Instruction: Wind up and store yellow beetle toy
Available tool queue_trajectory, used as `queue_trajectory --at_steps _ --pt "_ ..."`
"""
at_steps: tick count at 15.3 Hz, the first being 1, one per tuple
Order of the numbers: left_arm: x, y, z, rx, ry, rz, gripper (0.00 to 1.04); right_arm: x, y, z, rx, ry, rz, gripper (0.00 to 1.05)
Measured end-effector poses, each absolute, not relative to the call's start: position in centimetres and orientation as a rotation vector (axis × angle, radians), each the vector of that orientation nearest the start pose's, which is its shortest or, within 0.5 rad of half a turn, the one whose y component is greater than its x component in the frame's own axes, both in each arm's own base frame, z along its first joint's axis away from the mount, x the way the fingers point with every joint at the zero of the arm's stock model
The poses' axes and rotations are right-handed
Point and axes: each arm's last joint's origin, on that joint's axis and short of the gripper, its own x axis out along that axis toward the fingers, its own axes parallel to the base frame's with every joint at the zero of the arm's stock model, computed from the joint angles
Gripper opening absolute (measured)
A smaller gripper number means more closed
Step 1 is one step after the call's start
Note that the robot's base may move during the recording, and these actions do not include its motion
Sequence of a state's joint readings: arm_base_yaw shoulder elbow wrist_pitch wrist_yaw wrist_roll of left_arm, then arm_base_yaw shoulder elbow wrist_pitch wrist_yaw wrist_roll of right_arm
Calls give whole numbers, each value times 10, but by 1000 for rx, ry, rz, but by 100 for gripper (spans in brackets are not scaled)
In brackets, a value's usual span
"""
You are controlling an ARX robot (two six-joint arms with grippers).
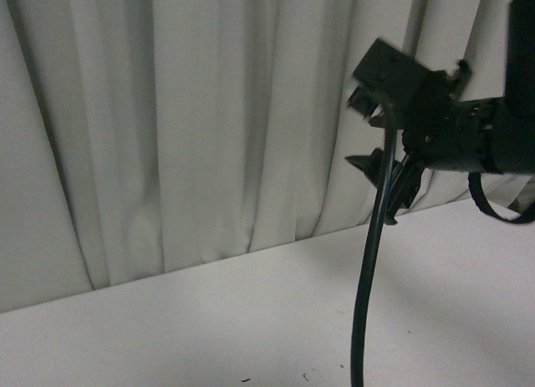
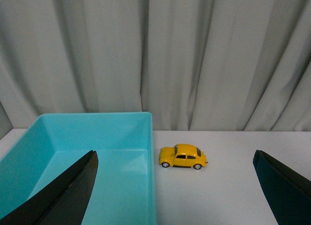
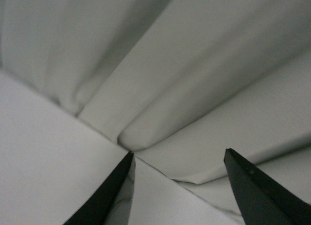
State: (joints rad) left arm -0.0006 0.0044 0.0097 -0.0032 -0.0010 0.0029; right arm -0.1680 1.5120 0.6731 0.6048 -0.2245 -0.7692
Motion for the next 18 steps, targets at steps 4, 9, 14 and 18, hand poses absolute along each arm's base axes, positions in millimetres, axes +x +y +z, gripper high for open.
queue_trajectory --at_steps 4,9,14,18 --pt "97 0 166 3 -2 0 98 231 -21 204 -77 -4 0 5" --pt "97 0 166 3 -2 -1 98 184 0 183 -18 13 8 2" --pt "97 0 166 3 -2 0 98 152 1 171 -17 -18 8 2" --pt "97 0 166 3 -2 0 98 137 1 166 -15 1 8 2"
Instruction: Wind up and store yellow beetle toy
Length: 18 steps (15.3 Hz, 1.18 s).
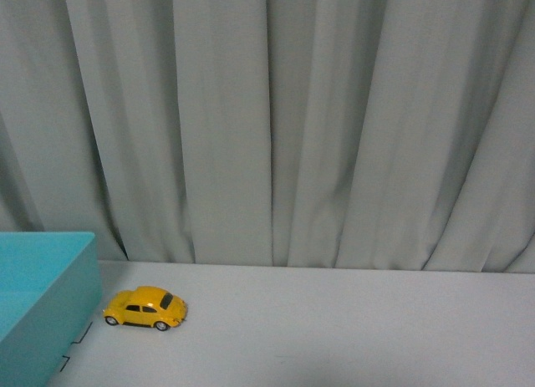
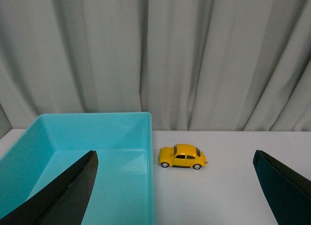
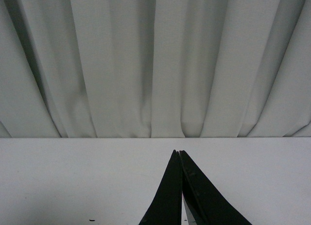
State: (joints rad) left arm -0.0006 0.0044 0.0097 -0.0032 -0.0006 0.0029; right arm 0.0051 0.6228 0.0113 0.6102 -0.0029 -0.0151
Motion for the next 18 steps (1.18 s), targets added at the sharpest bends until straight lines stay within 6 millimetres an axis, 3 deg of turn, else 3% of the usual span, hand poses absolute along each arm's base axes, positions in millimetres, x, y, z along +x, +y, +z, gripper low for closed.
queue_trajectory --at_steps 14,18 --pt "97 0 166 3 -2 0 98 110 1 170 -15 -12 8 2" --pt "97 0 166 3 -2 0 98 100 1 163 -15 39 6 2"
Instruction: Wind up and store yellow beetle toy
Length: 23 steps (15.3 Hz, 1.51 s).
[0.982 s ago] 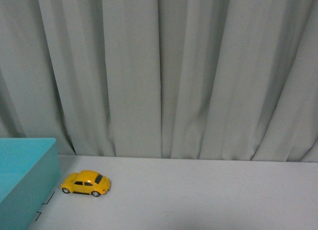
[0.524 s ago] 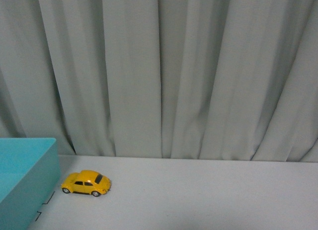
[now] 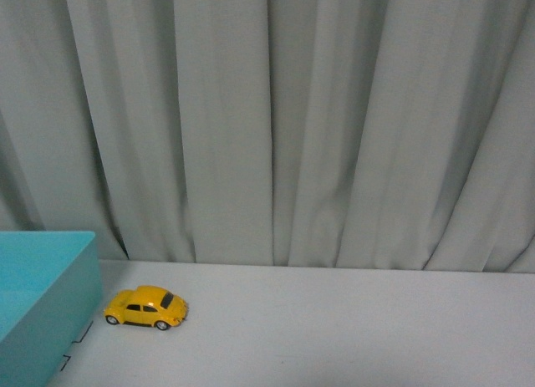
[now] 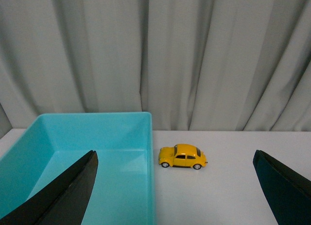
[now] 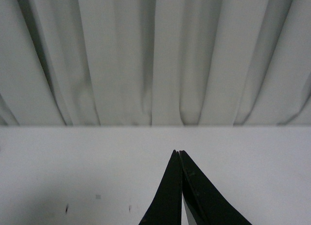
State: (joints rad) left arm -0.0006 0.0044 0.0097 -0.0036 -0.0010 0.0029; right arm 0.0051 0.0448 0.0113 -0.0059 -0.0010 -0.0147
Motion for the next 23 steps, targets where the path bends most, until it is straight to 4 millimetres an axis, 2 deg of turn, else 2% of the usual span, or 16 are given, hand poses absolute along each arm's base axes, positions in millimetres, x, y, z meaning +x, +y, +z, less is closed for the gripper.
queue_trajectory --at_steps 1,4,9,12,13,14,15,17,18,20,23 --pt "97 0 166 3 -2 0 98 97 1 168 -15 -22 7 2" --pt "97 0 166 2 -2 0 98 97 0 167 -15 -6 5 2" --pt "97 0 166 3 -2 0 98 97 0 167 -15 -5 5 59" --pt "97 0 166 3 -2 0 98 97 0 167 -15 -5 5 99" --pt "97 0 165 -32 79 -14 98 97 0 167 -15 -5 5 98" --pt "98 0 168 -184 367 -40 98 97 1 167 -15 -6 7 98" --pt "100 0 181 -343 503 -30 98 97 0 167 -15 -5 5 98" --pt "105 4 208 -420 382 -36 98 97 1 167 -15 -5 5 98" --pt "118 7 218 -411 349 -40 98 97 1 167 -15 -5 5 98" --pt "157 11 226 -345 345 -75 98 97 1 167 -14 -5 5 98" --pt "230 13 249 -153 301 -119 98 97 0 167 -15 -4 4 98"
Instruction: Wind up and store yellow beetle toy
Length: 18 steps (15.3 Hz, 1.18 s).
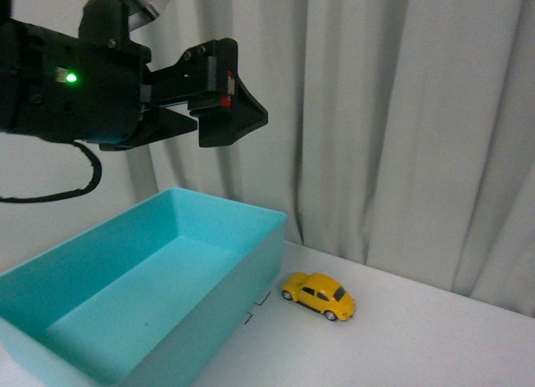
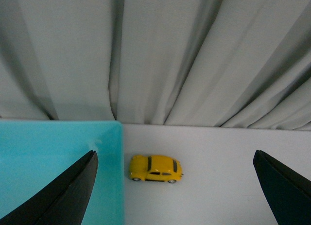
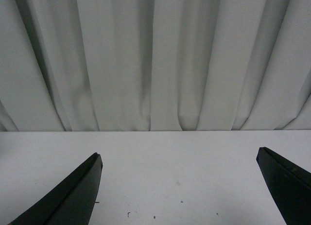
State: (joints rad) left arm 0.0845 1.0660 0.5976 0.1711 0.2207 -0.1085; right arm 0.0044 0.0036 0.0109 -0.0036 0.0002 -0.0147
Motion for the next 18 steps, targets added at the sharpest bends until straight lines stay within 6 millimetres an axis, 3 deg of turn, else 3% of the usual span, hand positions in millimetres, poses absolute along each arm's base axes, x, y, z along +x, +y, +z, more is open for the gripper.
queue_trajectory --at_steps 3,6,10,12,14,18 --pt "295 -7 249 92 360 -313 98 97 0 167 -15 -3 4 98" --pt "348 -38 264 540 339 -496 98 97 0 167 -15 -3 4 98" --pt "380 -70 240 1264 492 -818 98 97 0 167 -15 -3 4 98" --pt "394 -77 230 1519 551 -944 98 97 0 167 -15 -3 4 98" --pt "408 -83 213 1624 642 -983 98 97 0 167 -15 -3 4 98" --pt "429 -99 187 1586 768 -965 98 97 0 167 -15 -3 4 98"
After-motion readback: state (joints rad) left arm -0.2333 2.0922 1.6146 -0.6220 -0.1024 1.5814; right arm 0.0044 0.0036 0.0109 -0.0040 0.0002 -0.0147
